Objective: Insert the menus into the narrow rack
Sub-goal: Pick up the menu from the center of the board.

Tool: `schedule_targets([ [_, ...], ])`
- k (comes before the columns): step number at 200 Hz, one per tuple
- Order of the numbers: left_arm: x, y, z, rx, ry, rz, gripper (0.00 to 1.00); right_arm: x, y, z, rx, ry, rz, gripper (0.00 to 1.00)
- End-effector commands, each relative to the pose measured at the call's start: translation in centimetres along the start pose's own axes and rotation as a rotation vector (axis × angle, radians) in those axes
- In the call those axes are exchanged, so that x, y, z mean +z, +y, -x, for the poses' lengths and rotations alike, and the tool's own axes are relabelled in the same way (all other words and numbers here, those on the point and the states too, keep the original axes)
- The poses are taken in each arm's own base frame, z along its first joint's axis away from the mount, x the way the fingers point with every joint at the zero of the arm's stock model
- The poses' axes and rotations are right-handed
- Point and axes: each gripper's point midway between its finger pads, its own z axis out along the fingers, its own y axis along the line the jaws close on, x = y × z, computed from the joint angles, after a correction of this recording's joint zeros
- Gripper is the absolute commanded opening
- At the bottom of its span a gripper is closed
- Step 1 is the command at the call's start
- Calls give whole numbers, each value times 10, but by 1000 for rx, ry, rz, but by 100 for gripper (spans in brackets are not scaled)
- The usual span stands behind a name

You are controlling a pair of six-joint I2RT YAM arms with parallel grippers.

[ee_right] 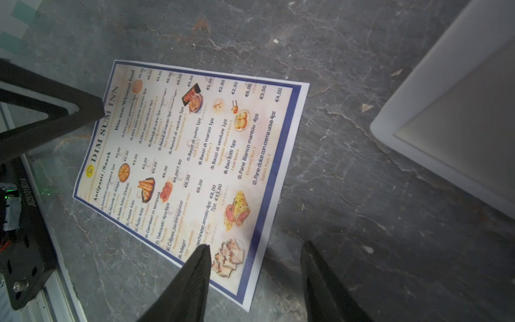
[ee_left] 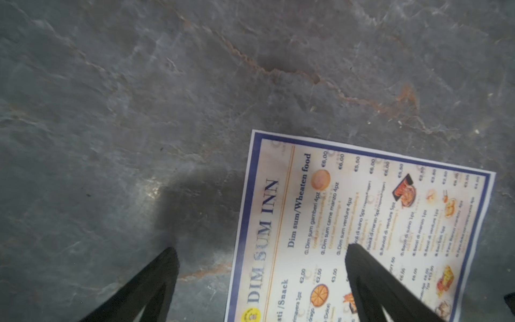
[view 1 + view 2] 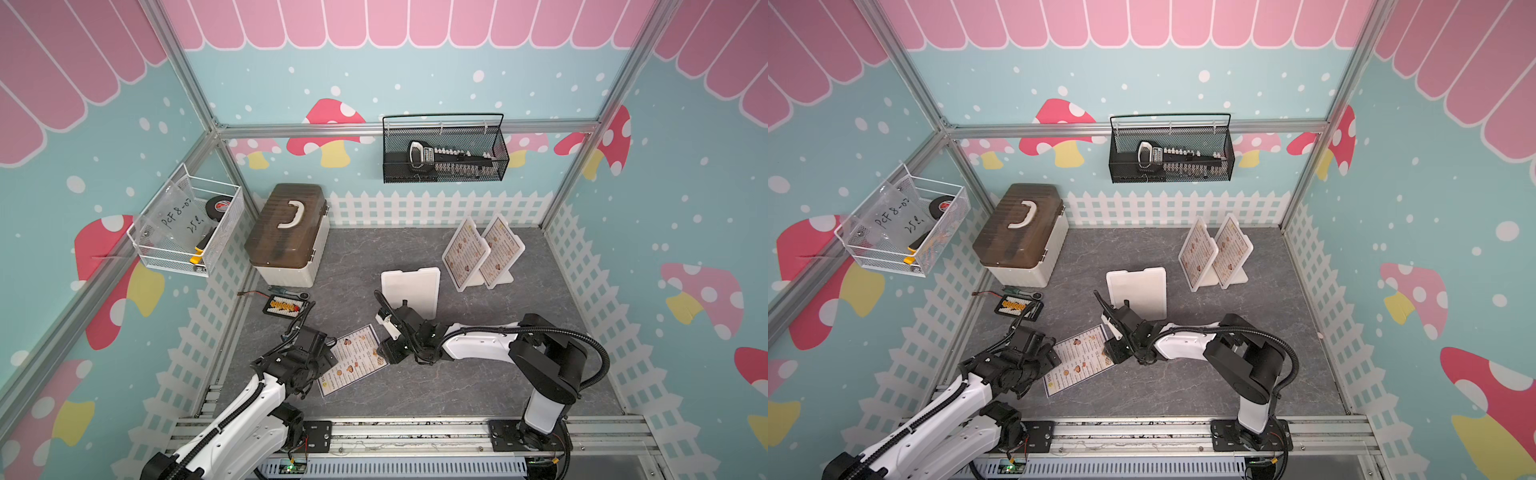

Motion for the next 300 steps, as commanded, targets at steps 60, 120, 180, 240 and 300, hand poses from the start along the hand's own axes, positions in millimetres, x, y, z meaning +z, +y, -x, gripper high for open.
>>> schedule_targets([
  [60,16,-12,-9,-38,58,-48,91,16,-3,-12,17,71,-19,48],
  [120,27,-18,-20,-26,116,-72,92,24,6,-20,30,113,39,44],
  [180,26,-31,-26,1,151,-148,96,33,-1,-32,57,146,19,46],
  [240,19,-52,-29,4,152,-299,99,36,-6,-38,85,159,-5,50],
  [300,18,-69,-34,16,177,-408,86,36,7,-32,76,141,70,50],
])
